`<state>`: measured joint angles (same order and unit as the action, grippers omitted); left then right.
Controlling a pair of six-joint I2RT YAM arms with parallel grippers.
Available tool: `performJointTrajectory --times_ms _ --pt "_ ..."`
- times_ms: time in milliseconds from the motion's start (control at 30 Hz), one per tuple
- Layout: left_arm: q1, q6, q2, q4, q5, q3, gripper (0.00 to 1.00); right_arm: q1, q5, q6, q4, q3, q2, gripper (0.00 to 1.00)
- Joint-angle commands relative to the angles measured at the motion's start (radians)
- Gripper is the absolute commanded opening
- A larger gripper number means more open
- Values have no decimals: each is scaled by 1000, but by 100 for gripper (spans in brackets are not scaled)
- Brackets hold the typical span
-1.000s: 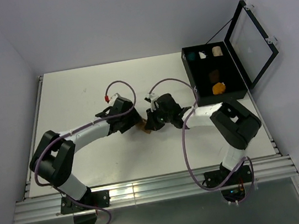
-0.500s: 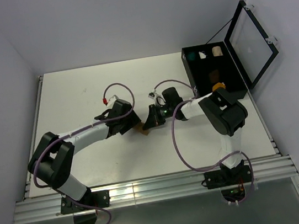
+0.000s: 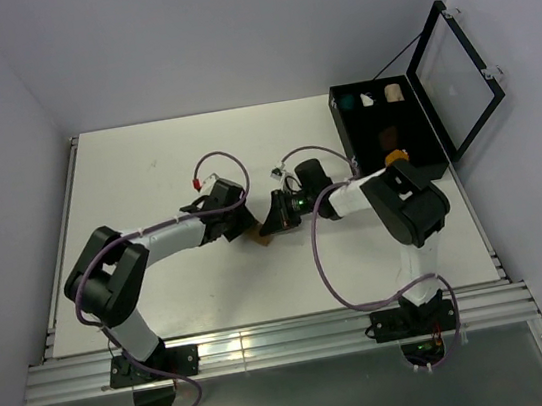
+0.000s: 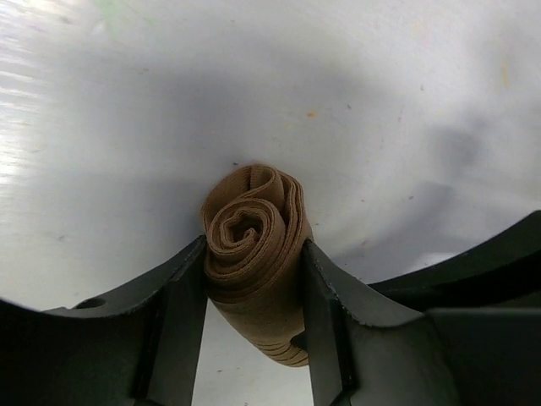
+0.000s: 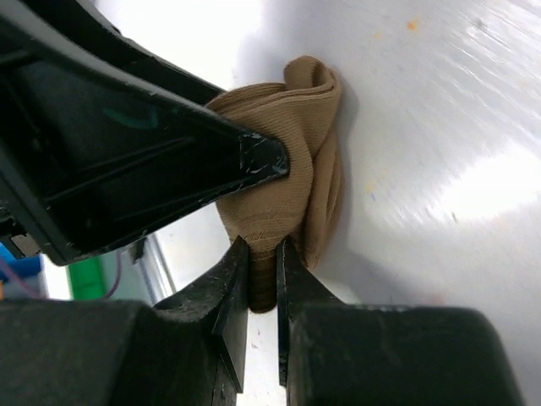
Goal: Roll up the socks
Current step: Roll the sock at the center of the board, then pick up the sock at the center of the board.
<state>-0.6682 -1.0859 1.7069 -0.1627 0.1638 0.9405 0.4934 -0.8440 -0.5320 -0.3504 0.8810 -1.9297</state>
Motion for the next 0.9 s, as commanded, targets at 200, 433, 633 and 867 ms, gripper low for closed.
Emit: performJointTrajectory --times_ms 200,433,633,867 --pt "1 60 77 -112 -29 44 46 88 411 211 149 -73 307 47" --pt "15 90 106 -138 -67 58 45 289 827 407 195 -67 425 62" --pt "39 107 135 -136 -130 63 46 434 990 503 211 -33 374 64" --pt "45 126 138 -146 -142 75 46 520 1149 553 206 19 279 67"
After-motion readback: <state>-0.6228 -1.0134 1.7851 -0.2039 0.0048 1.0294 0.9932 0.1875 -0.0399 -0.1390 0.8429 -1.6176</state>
